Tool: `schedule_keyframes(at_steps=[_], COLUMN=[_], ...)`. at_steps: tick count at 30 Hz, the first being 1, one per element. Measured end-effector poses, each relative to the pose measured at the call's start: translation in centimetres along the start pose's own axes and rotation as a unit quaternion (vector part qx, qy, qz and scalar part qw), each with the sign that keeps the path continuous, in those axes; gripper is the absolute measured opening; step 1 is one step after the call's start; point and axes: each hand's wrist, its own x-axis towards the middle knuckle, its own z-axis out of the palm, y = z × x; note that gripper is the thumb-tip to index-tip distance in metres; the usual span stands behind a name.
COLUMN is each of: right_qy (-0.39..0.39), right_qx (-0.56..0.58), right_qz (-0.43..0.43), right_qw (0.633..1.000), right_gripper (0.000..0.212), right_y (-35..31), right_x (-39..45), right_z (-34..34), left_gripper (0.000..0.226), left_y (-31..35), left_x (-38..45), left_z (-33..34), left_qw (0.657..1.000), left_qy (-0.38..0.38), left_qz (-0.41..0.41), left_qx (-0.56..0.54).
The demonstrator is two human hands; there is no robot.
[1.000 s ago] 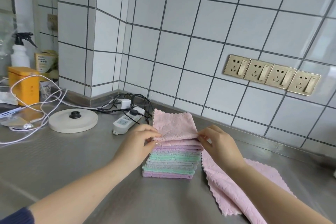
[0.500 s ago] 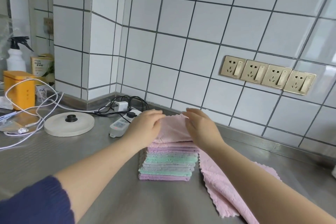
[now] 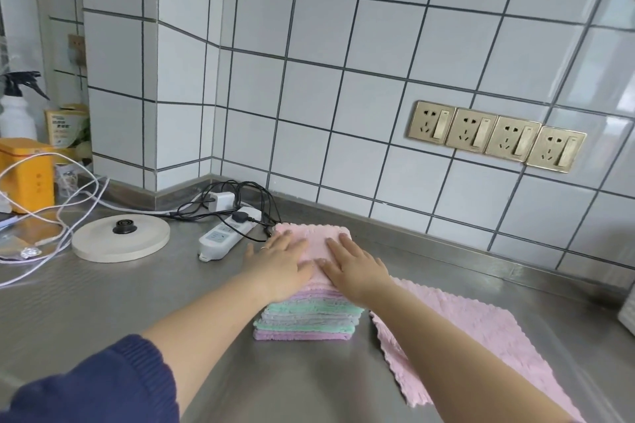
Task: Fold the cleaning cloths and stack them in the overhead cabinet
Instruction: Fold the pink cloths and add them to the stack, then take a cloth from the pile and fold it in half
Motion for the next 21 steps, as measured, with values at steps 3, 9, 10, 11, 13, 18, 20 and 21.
schedule_keyframes(at_steps=[3, 9, 10, 11, 13, 18, 20, 21], right_qy=[0.036, 0.015, 0.003, -0.008, -0.023, -0.071, -0.066, -0.054], right_qx=[0.048, -0.004, -0.008, -0.009, 0.001, -0.024, -0.030, -0.031], right_qz=[-0.015, 0.057, 0.058, 0.067, 0.080, 0.056, 0.049, 0.047], right_qw=[0.998, 0.998, 0.998, 0.998, 0.997, 0.996, 0.996, 0.997], right_gripper=[0.057, 0.036, 0.030, 0.025, 0.016, 0.010, 0.013, 0.022], right_y=[2.0, 10.6, 11.3, 12.3, 13.7, 16.3, 17.1, 17.6], right_x=[-2.8, -12.1, -13.0, -14.8, -17.8, -23.7, -25.2, -25.8], right_z=[-1.4, -3.7, -3.6, -3.6, -3.6, -2.8, -2.2, -1.8], left_gripper=[0.046, 0.019, 0.018, 0.018, 0.021, 0.025, 0.021, 0.020], left_y=[0.0, 5.2, 6.1, 7.9, 10.9, 15.3, 15.6, 15.6], left_x=[-0.9, -3.4, -3.9, -4.8, -6.4, -8.6, -8.8, -8.9], left_z=[-0.7, 0.7, 1.2, 2.0, 3.7, 7.8, 8.4, 8.6], left_qw=[0.994, 0.916, 0.910, 0.906, 0.912, 0.944, 0.956, 0.959], left_qy=[0.096, 0.297, 0.289, 0.264, 0.198, 0.046, 0.037, 0.035], left_qz=[0.027, 0.265, 0.296, 0.328, 0.359, 0.318, 0.289, 0.280], left_qx=[0.054, 0.044, 0.042, 0.038, 0.033, 0.074, 0.037, 0.025])
